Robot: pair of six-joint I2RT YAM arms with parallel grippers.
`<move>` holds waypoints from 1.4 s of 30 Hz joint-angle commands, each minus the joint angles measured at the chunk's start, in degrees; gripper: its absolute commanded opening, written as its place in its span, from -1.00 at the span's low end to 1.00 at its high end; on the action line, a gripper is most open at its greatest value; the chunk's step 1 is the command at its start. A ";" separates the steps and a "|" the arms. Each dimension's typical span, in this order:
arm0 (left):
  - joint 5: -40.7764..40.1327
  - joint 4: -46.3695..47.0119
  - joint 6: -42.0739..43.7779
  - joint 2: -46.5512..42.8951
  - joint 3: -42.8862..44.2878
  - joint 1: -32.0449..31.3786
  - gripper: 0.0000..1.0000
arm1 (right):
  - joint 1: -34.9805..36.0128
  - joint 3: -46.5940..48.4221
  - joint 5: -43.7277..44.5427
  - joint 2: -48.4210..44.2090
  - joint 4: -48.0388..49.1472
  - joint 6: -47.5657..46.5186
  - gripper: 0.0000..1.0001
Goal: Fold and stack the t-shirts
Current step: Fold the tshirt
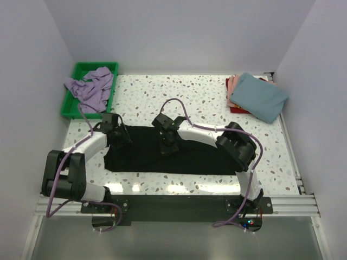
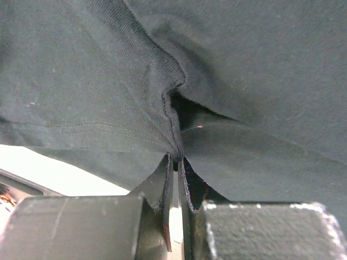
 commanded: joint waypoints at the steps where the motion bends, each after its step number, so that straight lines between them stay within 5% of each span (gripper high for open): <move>1: 0.35 3.00 3.35 0.90 1.01 0.17 0.03 | -0.59 1.28 1.35 -2.56 -1.85 -1.71 -0.93; 11: 0.53 3.18 5.29 1.51 1.19 0.17 0.02 | -0.68 2.16 2.22 -2.90 -3.16 -3.47 -0.81; 21: 1.58 -0.77 5.03 -1.03 8.12 0.17 0.11 | -1.90 1.37 1.25 -10.26 -6.41 -6.63 -0.46; 28: -1.13 -8.51 4.77 -3.49 20.60 0.17 0.18 | -15.96 -6.10 -1.12 -21.27 -4.22 -11.71 -0.34; 42: -7.29 -6.49 7.75 5.90 19.82 2.81 0.09 | -39.43 -11.99 2.03 -20.75 -1.93 -16.12 -0.33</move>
